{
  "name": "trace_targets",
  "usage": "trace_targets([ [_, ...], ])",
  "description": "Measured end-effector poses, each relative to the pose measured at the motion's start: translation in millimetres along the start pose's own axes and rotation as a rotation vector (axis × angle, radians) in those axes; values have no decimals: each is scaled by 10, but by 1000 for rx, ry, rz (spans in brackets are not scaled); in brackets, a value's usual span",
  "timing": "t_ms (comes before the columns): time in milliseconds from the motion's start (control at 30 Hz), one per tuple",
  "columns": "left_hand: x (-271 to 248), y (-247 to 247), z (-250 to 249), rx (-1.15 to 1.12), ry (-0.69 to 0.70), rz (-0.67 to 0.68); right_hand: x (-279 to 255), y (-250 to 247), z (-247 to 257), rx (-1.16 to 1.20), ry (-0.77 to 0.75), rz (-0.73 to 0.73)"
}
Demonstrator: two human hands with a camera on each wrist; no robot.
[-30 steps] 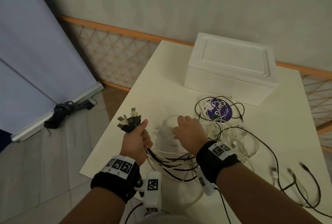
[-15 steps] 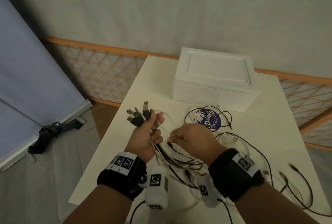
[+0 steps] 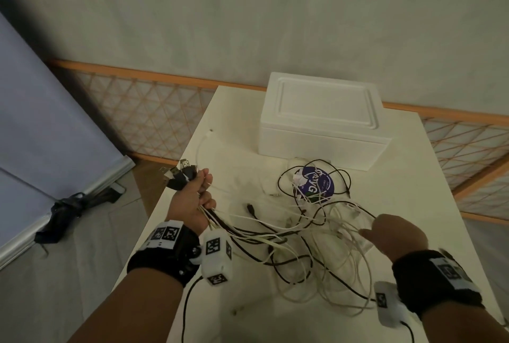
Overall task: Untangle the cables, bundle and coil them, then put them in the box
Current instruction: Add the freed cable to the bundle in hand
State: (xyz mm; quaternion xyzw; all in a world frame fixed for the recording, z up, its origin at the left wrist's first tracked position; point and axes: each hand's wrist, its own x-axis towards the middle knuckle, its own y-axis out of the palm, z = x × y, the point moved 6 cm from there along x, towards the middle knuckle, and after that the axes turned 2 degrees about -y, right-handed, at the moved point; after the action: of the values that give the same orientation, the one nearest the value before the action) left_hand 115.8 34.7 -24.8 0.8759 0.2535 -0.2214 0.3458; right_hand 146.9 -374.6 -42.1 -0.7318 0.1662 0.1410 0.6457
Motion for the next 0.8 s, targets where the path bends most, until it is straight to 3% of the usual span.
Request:
trace_targets([
  [100, -33, 63, 105, 25, -14, -1, -71, -241, 170, -73, 5, -98],
  [200, -151, 231, 275, 51, -47, 61, -272, -697, 793, 86, -279, -375],
  [233, -206, 300, 334, 61, -60, 85, -367, -802, 1049, 230, -409, -382],
  [300, -318, 429, 449, 84, -85, 121, -528, -873, 1555, 447, -601, -228],
  [367, -406, 505, 526, 126, -93, 116, -632, -834, 1931, 556, -681, -53],
  [400, -433, 519, 541, 148, -90, 101, -659, -822, 2031, 584, -701, -33],
  [500, -442, 478, 476, 137, -60, 58, -687, -854, 2054, 503, -759, -165],
  [567, -404, 381, 371, 87, -33, 14, -711, -775, 2014, 379, -837, -172],
  [700, -352, 107, 209, 33, -29, -77, -720, -609, 1674, 222, -790, -139],
  [800, -262, -284, 17, 37, 4, -218, -526, -687, 924, 157, -509, -216],
])
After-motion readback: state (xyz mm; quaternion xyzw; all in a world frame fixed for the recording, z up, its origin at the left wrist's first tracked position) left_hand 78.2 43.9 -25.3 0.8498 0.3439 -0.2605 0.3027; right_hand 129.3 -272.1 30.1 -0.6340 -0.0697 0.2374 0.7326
